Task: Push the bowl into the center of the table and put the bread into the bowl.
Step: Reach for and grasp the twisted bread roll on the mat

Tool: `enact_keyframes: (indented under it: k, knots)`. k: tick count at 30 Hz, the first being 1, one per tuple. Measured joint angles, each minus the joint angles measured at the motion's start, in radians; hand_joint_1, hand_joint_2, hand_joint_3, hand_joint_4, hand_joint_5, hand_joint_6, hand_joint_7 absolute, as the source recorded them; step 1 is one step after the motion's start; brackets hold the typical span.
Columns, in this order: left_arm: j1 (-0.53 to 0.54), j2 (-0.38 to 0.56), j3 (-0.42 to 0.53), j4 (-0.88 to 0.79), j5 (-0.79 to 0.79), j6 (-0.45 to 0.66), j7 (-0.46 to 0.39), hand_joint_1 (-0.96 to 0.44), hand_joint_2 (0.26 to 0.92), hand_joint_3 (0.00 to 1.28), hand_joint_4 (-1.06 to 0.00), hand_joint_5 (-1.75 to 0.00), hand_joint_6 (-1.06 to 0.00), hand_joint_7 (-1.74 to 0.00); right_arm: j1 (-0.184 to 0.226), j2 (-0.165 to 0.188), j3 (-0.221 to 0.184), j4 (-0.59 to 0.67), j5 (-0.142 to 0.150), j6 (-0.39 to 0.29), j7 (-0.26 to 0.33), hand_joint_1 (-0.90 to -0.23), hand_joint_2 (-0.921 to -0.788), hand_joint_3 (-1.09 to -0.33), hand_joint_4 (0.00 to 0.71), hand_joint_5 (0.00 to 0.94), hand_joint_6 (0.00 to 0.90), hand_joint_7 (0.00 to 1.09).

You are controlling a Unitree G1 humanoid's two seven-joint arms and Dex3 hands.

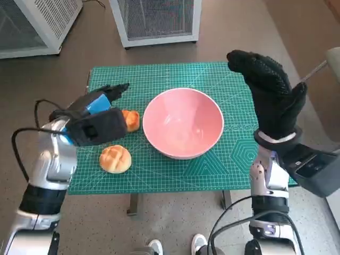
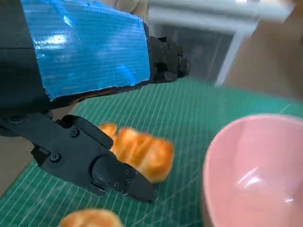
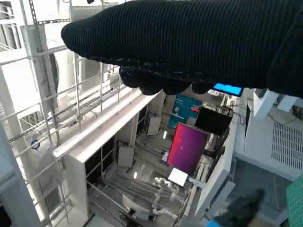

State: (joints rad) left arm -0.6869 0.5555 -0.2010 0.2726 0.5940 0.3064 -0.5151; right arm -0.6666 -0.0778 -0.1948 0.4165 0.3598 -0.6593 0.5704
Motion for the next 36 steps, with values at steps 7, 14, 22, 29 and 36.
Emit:
enact_keyframes:
  k: [7, 14, 22, 29, 36]
  knots:
    - [-0.052, -0.014, -0.052, 0.119, 0.014, -0.016, 0.053, -0.19, 0.726, 0.0, -0.04, -0.02, -0.16, -0.03, 0.001, 0.0, 0.0, 0.0, 0.0, 0.0, -0.006, -0.378, -0.921, -0.502, 0.41, 0.006, 0.139, 0.65]
    - [-0.094, -0.029, -0.107, 0.224, 0.037, -0.029, 0.085, -0.2, 0.726, 0.0, -0.08, -0.02, -0.18, -0.03, 0.001, 0.0, 0.0, 0.004, 0.0, 0.0, -0.007, -0.378, -0.921, -0.5, 0.411, 0.006, 0.142, 0.65]
    - [-0.148, -0.057, -0.159, 0.356, 0.058, -0.028, 0.104, -0.23, 0.726, 0.0, -0.1, -0.01, -0.2, -0.03, 0.001, -0.001, 0.0, 0.006, 0.0, -0.001, -0.007, -0.372, -0.921, -0.499, 0.411, 0.005, 0.144, 0.65]
    - [-0.199, -0.093, -0.189, 0.513, 0.063, -0.067, 0.18, -0.23, 0.733, 0.0, -0.15, -0.02, -0.22, -0.03, 0.003, -0.002, 0.0, 0.006, 0.0, -0.001, -0.007, -0.367, -0.921, -0.499, 0.411, 0.004, 0.145, 0.65]
    - [-0.227, -0.123, -0.234, 0.685, 0.075, -0.172, 0.299, -0.19, 0.767, 0.02, -0.25, -0.04, -0.31, -0.06, 0.006, -0.002, 0.0, 0.004, 0.0, -0.001, -0.009, -0.366, -0.921, -0.501, 0.411, 0.004, 0.143, 0.64]
